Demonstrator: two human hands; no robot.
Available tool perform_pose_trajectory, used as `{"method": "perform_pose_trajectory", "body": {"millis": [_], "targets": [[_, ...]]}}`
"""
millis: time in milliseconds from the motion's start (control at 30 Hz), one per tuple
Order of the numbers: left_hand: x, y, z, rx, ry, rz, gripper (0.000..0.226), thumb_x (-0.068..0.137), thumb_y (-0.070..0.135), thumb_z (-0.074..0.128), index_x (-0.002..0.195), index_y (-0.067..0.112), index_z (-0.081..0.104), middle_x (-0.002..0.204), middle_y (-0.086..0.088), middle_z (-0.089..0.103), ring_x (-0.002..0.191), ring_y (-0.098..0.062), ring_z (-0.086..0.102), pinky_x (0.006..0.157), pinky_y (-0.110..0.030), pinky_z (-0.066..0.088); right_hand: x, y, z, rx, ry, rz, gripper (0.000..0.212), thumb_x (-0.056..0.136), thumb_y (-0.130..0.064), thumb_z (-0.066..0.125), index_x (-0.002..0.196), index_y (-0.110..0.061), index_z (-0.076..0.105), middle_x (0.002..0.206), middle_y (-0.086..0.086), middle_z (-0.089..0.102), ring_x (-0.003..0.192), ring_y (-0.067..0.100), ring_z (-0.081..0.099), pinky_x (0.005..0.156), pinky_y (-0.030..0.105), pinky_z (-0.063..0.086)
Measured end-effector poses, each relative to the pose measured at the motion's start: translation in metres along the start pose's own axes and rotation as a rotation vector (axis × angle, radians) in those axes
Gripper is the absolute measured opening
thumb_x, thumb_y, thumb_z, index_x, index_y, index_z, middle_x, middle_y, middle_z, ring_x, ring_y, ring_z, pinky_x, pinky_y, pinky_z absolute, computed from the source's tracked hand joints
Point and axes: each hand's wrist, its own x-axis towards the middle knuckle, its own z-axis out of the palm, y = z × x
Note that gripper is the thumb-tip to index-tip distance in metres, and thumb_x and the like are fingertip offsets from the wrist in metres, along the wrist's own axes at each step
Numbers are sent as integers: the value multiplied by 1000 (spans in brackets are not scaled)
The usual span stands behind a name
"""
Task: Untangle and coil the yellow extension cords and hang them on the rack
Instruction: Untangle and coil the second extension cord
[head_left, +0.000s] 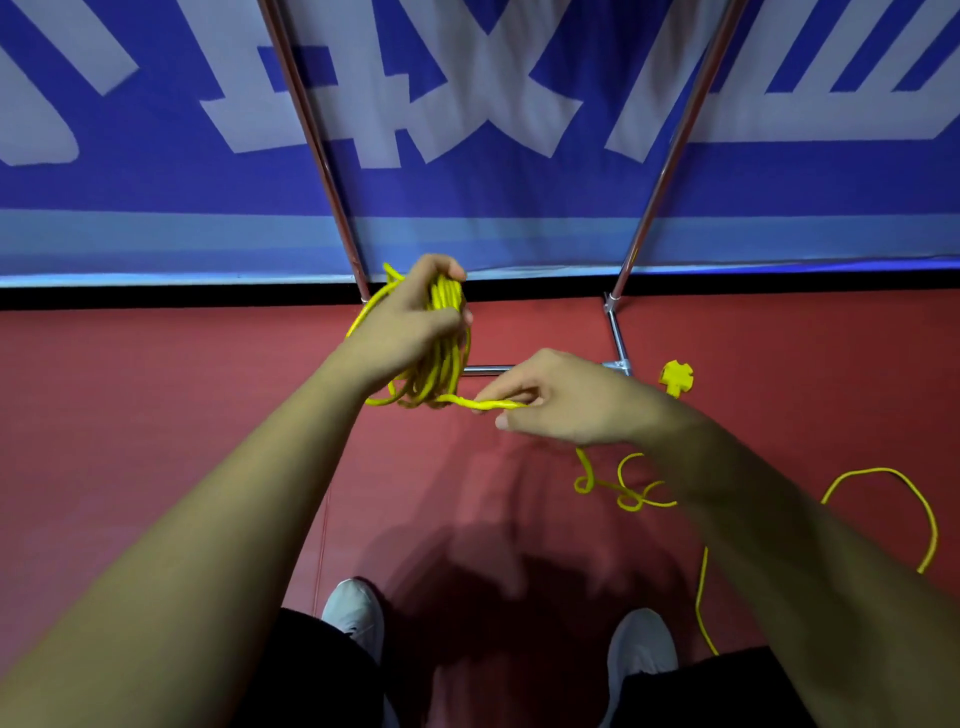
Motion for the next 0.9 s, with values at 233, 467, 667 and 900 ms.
{"method": "perform_pose_trajectory", "body": {"millis": [233, 467, 667, 900], "targets": [[-8, -4, 16, 56, -357, -134, 46, 78, -8, 52, 121, 8, 47, 94, -33, 55, 74, -28, 53, 58, -29, 50, -16, 3, -29, 713, -202, 0, 41, 85, 5, 58, 125, -3, 49, 98, 32, 64, 52, 19, 49, 55, 30, 48], [-18, -7, 26, -68, -527, -248, 35, 88, 26, 53, 117, 6, 56, 81, -21, 57, 70, -29, 55, 63, -33, 46, -22, 11, -45, 691, 20, -30, 34, 87, 14, 56, 109, -10, 53, 89, 21, 68, 57, 18, 47, 51, 26, 40], [-17, 0, 23, 134, -476, -88, 49, 86, 12, 76, 128, 12, 51, 90, 0, 65, 75, -11, 62, 68, -26, 54, -16, 13, -47, 469, 268, 42, 28, 85, 11, 63, 98, -13, 56, 73, 7, 72, 53, 12, 50, 46, 20, 36], [-17, 0, 23, -143, -516, -145, 52, 81, -5, 49, 131, 3, 40, 72, -21, 55, 41, -18, 46, 49, -26, 42, -10, 19, -50, 285, 526, 69, 20, 76, -10, 82, 84, -12, 63, 67, 6, 65, 54, 5, 53, 44, 15, 36]]}}
